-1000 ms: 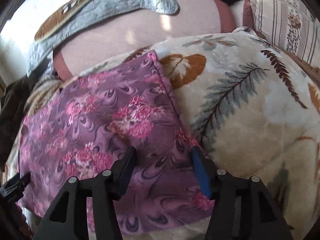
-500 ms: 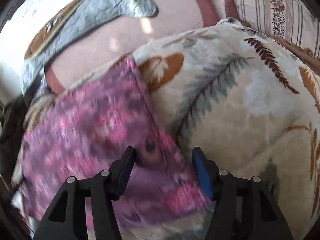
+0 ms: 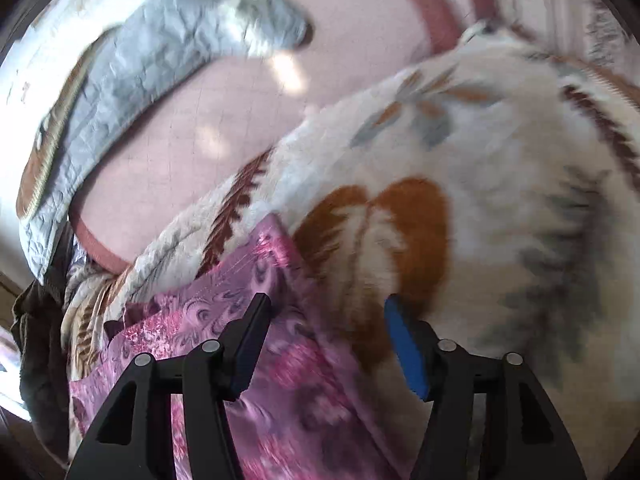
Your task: Fold small clothes
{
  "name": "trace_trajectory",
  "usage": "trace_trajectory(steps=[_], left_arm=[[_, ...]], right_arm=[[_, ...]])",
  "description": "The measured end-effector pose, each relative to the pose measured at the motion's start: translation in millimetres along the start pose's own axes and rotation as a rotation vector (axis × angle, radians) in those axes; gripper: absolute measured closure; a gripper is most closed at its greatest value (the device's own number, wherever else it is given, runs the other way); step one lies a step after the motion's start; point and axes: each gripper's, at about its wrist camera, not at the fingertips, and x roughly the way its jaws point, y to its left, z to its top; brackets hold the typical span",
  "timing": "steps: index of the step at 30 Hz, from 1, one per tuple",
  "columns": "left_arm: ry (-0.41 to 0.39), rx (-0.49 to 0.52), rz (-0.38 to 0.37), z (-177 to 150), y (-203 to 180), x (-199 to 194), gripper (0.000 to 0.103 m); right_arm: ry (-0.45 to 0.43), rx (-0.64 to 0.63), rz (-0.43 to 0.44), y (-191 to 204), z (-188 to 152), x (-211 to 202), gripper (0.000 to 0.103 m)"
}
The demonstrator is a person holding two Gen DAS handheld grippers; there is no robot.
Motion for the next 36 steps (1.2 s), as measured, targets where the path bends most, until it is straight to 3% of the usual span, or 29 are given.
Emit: trace_trajectory(steps=[1,2,3,7,9,10,11,13,16,19,21,22,23,28,29,32,36], left_arm=[[-0.002,-0.002,0.000,0,0,0,0.000],[-0.003,-0.006,0.002,1,1,-1,0.000],[-0.016,-0.016,0.006,3,1,-4,0.000],[-0.140,-0.026,0.042,4,-2,-21,0.000],[-0.104,0.000,0.063,4,-5,-11,0.000],[-0.069,0.002,0.068,4,-6,-4,0.000],[-0.050,-0.008,0.059,5,-4,0,0.000],[-0.058,-0.058,0.030,7,4,-5,0.000],[-0.065,-0.101,0.004,8,10,-9,0.000],[-0.014,-0.056,0.043,5,5,1,0.000],[-0.023,-0.044,0.053,4,2,-2,0.000],[-0.023,-0.049,0.046,4,3,-5,0.000],[-0.030,-0.058,0.029,5,5,-10,0.000],[-0.043,-0.096,-0.019,6,13,-25,0.000],[-0.013,-0.087,-0.015,6,12,-20,0.000],[0.086,-0.038,0.017,1,10,-3,0.000],[0.077,-0.071,-0.021,5,24,-17,0.000]], right_arm=[[-0.013,-0.032,-0.032,6,2,2,0.061],[-0.022,-0.074,-0.013,12,4,2,0.096],[0.000,-0.113,0.018,19,7,4,0.099],[-0.089,-0.145,-0.017,22,13,-8,0.099],[0.028,-0.141,-0.051,13,10,16,0.099],[0.015,-0.148,-0.053,12,9,16,0.098],[-0.014,-0.153,-0.063,13,8,9,0.088],[-0.074,-0.154,-0.094,16,6,-11,0.086],[-0.152,-0.156,0.036,15,-12,-44,0.086],[-0.080,-0.204,0.029,12,-36,-42,0.088],[0.022,-0.235,-0.057,7,-50,-27,0.092],[-0.012,-0.228,-0.050,3,-52,-37,0.092],[-0.027,-0.216,-0.066,2,-53,-47,0.084],[-0.087,-0.200,-0.015,-5,-79,-99,0.084],[-0.088,-0.215,-0.031,-6,-87,-104,0.081],[0.026,-0.244,-0.091,-14,-113,-85,0.076],[-0.009,-0.235,-0.140,-5,-119,-109,0.071]])
